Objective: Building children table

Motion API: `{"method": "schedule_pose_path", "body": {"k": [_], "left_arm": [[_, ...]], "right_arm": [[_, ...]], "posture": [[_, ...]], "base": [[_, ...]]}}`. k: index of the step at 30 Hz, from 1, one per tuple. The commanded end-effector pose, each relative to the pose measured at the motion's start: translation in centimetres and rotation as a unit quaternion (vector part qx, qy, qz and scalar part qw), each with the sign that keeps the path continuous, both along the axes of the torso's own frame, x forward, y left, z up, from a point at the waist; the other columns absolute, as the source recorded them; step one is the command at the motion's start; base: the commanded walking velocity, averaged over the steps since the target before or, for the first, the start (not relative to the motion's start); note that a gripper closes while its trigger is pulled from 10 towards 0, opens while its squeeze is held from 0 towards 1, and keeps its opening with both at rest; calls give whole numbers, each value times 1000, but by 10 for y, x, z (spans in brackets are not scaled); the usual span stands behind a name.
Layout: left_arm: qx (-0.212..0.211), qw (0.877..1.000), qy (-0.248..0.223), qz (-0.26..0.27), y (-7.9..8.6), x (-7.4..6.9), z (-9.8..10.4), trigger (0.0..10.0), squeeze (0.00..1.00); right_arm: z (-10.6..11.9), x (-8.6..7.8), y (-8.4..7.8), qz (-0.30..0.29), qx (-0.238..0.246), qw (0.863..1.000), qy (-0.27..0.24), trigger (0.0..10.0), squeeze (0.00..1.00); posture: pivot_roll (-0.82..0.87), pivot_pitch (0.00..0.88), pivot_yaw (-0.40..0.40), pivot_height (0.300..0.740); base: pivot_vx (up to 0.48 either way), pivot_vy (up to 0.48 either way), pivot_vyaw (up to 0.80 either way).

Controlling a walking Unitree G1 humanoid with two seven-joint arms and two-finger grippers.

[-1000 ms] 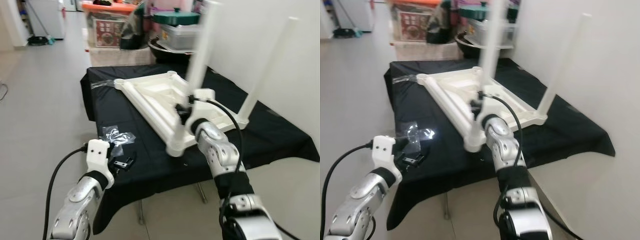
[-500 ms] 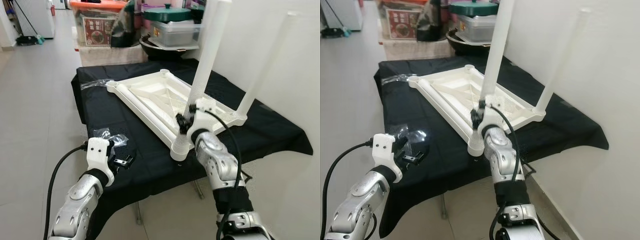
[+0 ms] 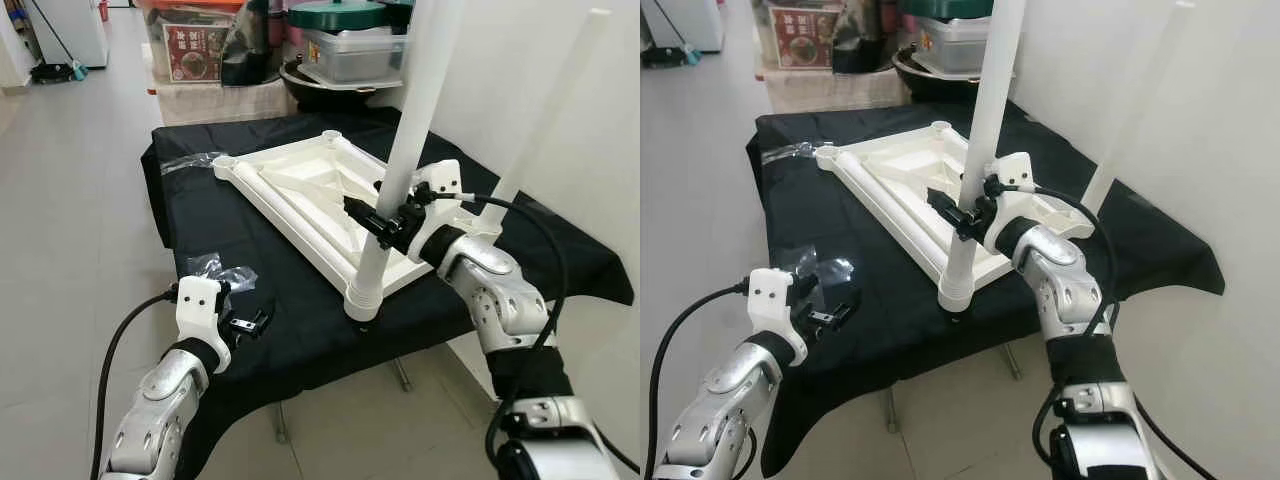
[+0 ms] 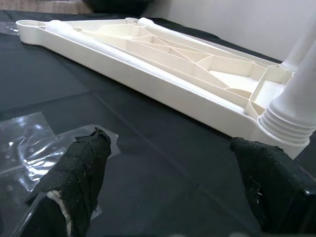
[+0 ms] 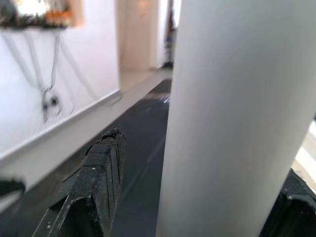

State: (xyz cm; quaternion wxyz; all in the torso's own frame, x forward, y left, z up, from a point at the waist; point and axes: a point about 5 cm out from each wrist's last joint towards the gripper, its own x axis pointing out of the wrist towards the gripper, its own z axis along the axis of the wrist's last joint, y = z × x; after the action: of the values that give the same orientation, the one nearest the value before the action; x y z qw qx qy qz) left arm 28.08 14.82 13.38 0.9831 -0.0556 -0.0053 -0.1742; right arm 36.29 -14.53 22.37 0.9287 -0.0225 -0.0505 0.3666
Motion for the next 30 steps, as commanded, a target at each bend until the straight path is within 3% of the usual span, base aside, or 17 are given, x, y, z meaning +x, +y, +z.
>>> {"method": "schedule_pose_path", "body": {"k": [1, 2, 3, 4, 7, 14, 15, 16, 18, 20, 21, 22, 25, 26, 27, 28, 30], "left_arm": [[1, 1000, 3, -4, -3, 1, -2, 10000, 0], [1, 1000, 3, -4, -3, 1, -2, 10000, 0], [1, 1000, 2, -3, -3, 2, -2, 10000, 0], [2, 1000, 2, -3, -2, 2, -2, 10000, 0], [3, 1000, 0, -3, -2, 2, -1, 10000, 0], [3, 1000, -1, -4, -3, 3, -1, 10000, 0], [3, 1000, 0, -3, -3, 2, -1, 10000, 0], [3, 1000, 0, -3, -3, 1, -2, 10000, 0], [3, 1000, 0, -3, -3, 1, -2, 10000, 0], [3, 1000, 1, -2, -2, -1, -2, 10000, 0], [3, 1000, 1, -2, -2, -1, -2, 10000, 0], [2, 1000, 3, -2, -2, -1, -2, 10000, 0], [2, 1000, 4, -2, -2, -1, -3, 10000, 0], [3, 1000, 5, -2, -1, -1, -3, 10000, 0], [3, 1000, 5, -2, -1, -1, -3, 10000, 0], [3, 1000, 5, -3, -1, -1, -3, 10000, 0], [3, 1000, 5, -3, -1, -1, -3, 10000, 0]], "right_arm": [[-14, 0, 13, 63, -34, 997, 9, 6078, 0], [-14, 0, 13, 63, -34, 997, 9, 6078, 0], [-17, 2, 14, 80, -47, 996, 12, 2706, 0], [-18, 5, 15, 88, -54, 994, 15, 902, 0], [-18, 10, 15, 97, -59, 993, 22, 0, 0], [-16, 23, 10, 41, -54, 997, 32, 0, 0], [-19, 32, 1, -57, -50, 996, 51, 0, 0], [-22, 39, -9, -153, -43, 985, 73, 0, 0], [-22, 39, -9, -153, -43, 985, 73, 0, 0], [-40, 38, -37, -391, -4, 912, 128, 0, 0], [-40, 38, -37, -391, -4, 912, 128, 0, 0], [-46, 26, -35, -458, 2, 882, 113, 0, 0], [-51, 11, -18, -472, 17, 875, 107, 0, 0], [-52, -1, 1, -455, 25, 884, 105, 0, 0], [-52, -1, 1, -455, 25, 884, 105, 0, 0], [-51, -7, 13, -438, 32, 892, 105, 0, 0], [-51, -7, 13, -438, 32, 892, 105, 0, 0]], "posture": [[-10, 0, -102, 740], [-10, 0, -102, 740], [-8, 0, -103, 740], [-5, 0, -104, 740], [-4, 0, -106, 740], [0, 0, -108, 740], [-1, 0, -108, 740], [-1, 0, -108, 740], [-1, 0, -108, 740], [-6, 0, -105, 740], [-6, 0, -105, 740], [-10, 0, -101, 740], [-6, 0, -93, 740], [-13, 0, -86, 740], [-13, 0, -86, 740], [-13, 0, -86, 740], [-13, 0, -86, 740]], "base": [[0, 0, 0], [0, 0, 0], [0, 0, 0], [0, 0, 0], [0, 0, 0], [0, 0, 0], [0, 0, 0], [0, 0, 0], [0, 0, 0], [0, 0, 0], [0, 0, 0], [0, 0, 0], [0, 0, 0], [0, 0, 0], [0, 0, 0], [0, 0, 0], [0, 0, 0]]}}
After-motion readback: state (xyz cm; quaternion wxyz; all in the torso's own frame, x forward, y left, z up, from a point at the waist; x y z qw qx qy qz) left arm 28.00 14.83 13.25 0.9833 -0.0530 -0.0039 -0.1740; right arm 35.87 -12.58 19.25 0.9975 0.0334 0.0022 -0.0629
